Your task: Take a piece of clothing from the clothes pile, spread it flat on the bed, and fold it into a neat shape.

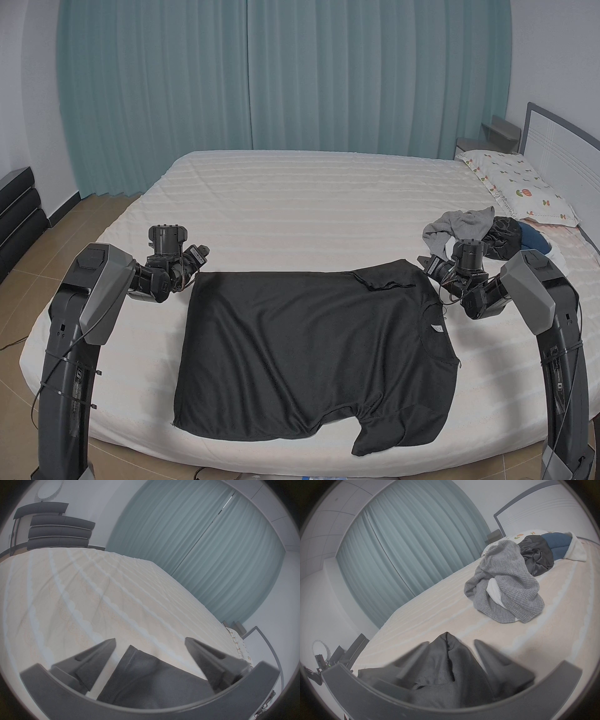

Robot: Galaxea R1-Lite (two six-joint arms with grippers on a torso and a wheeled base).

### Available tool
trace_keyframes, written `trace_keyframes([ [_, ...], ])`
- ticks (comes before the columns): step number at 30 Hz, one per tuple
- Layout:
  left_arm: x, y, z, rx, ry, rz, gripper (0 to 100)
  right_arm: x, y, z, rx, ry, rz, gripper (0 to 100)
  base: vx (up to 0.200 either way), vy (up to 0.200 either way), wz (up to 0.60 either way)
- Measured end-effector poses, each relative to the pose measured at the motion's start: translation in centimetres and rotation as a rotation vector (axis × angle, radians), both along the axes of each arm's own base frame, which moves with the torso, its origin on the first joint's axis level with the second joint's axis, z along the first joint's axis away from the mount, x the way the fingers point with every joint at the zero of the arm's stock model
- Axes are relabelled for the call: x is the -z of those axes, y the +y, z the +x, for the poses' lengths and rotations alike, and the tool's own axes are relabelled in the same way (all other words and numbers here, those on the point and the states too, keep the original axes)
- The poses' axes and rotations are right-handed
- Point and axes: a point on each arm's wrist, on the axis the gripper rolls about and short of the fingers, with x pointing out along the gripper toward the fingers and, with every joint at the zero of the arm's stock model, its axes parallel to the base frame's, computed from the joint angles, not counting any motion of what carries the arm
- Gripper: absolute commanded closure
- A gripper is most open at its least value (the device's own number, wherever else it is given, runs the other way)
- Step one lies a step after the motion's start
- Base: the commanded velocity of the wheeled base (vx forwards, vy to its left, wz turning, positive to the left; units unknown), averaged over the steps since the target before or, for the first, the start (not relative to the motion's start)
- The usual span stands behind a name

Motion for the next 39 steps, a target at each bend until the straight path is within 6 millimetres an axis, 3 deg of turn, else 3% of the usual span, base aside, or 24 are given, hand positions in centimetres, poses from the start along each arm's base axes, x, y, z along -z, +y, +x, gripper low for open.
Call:
trace_keyframes([
  [5,-0.4,0.5,-0.4,-0.011,0.022,-0.005,0,-1.0,-0.4,-1.2,0.005,0.032,0.071,0,0.0,0.0,0.0],
  [12,-0.9,1.2,-3.2,-0.009,0.108,-0.039,0,-2.4,-0.5,-5.3,0.002,0.129,0.136,0,0.0,0.0,0.0],
  [21,-0.6,0.7,-10.2,0.008,0.213,-0.1,0,-4.3,0.4,-11.6,-0.01,0.223,0.208,0,0.0,0.0,0.0],
  [31,-0.7,-0.9,-18.6,0.071,0.17,-0.129,0,-5.2,0.9,-18.9,-0.025,0.292,0.299,0,-0.2,0.0,0.0],
  [39,0.5,-1.8,-22.8,0.115,0.191,-0.129,0,-5.3,1.6,-21.6,-0.077,0.309,0.347,0,-0.125,0.0,0.0],
])
